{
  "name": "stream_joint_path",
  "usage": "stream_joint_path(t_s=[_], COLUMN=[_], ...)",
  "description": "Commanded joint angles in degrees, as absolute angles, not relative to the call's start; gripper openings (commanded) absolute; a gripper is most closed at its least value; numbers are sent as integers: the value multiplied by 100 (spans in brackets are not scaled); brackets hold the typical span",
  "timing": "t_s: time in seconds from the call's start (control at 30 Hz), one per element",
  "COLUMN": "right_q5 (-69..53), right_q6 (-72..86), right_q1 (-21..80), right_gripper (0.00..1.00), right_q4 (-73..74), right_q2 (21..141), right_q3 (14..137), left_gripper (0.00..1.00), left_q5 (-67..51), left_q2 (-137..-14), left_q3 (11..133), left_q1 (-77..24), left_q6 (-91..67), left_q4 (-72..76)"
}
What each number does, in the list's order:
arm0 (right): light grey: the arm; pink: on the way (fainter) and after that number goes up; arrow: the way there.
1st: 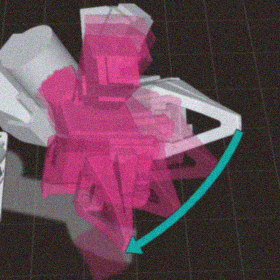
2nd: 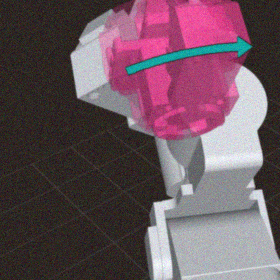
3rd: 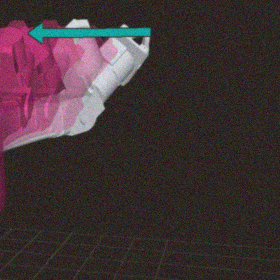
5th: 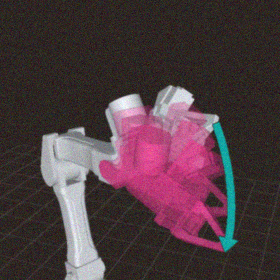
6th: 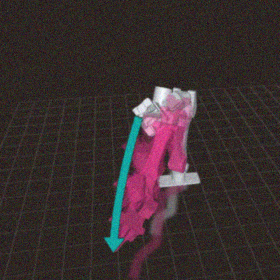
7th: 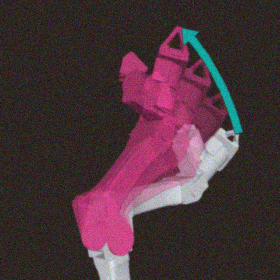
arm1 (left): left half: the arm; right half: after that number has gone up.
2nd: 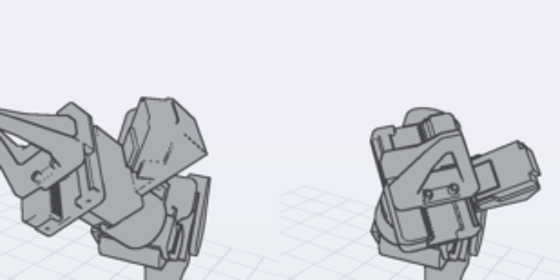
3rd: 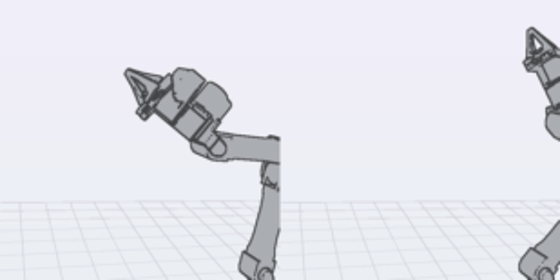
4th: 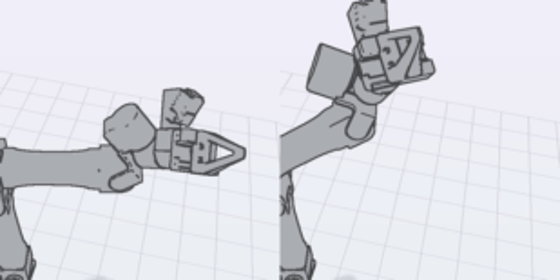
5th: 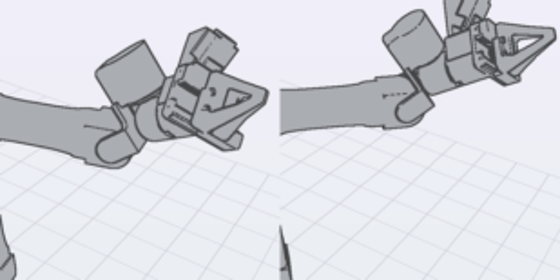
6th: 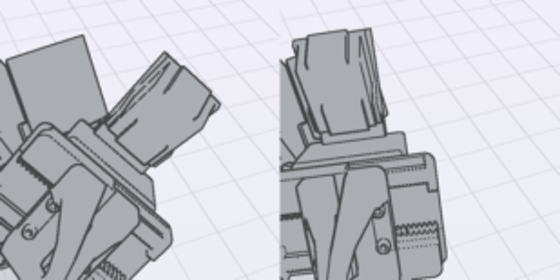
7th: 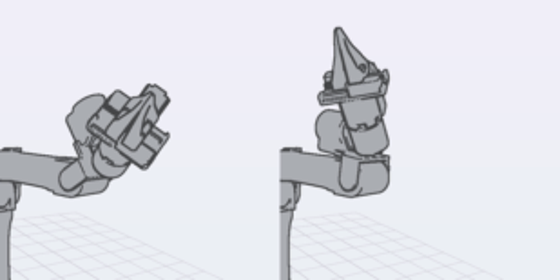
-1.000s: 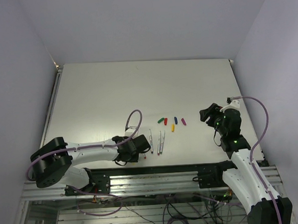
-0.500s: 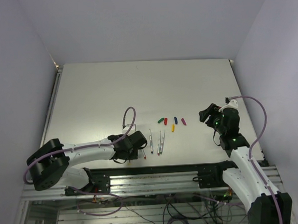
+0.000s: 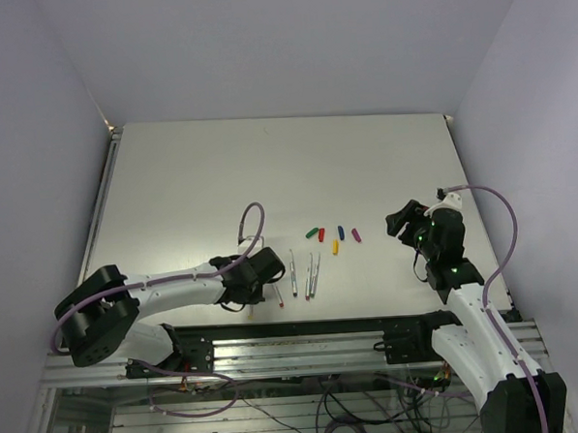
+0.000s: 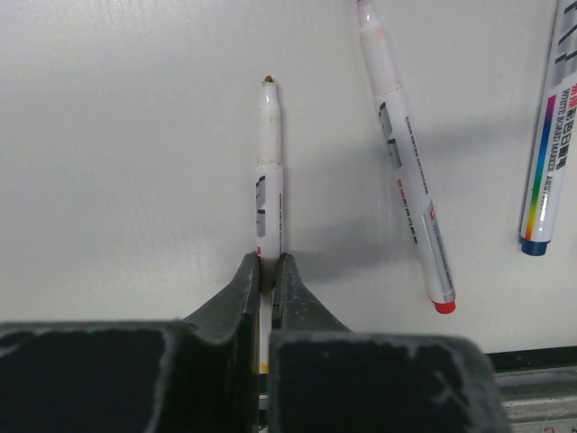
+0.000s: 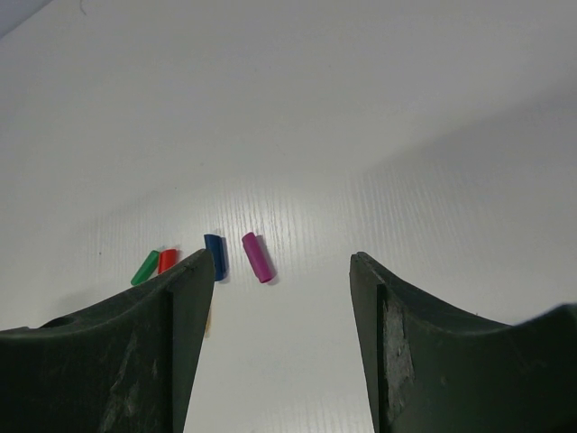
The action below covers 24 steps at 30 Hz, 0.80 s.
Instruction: Insert the pens into the pen caps
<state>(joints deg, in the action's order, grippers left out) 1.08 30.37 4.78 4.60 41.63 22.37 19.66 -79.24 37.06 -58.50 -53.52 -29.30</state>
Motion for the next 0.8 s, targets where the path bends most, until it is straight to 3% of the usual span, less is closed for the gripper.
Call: stream_joint_path(t_s=[0.0,0.13,0.43,0.77], right_q5=[136,109,-51,833], right_q6=[2963,2803,2492,2383], right_q1=[451,454,777,2484], right_gripper=[62,59,38,39], right_q4=[414,466,420,249], right_q2=[4189,4376,4957,6060], right_q3=[2338,2388,2445,2987], left_gripper=[7,7,7,7], left_q5=[1684,1969,3140,3457], left_q2=[-8422,-8270,-7161,-6864], left_q3=[3295,3386,3944,4114], left_q1=[-5794,-5792,-5786,-5650], left_q6=[-5363,-5379,-5100,-4756], left_q4=[-2754,-2893,-3319,-2674])
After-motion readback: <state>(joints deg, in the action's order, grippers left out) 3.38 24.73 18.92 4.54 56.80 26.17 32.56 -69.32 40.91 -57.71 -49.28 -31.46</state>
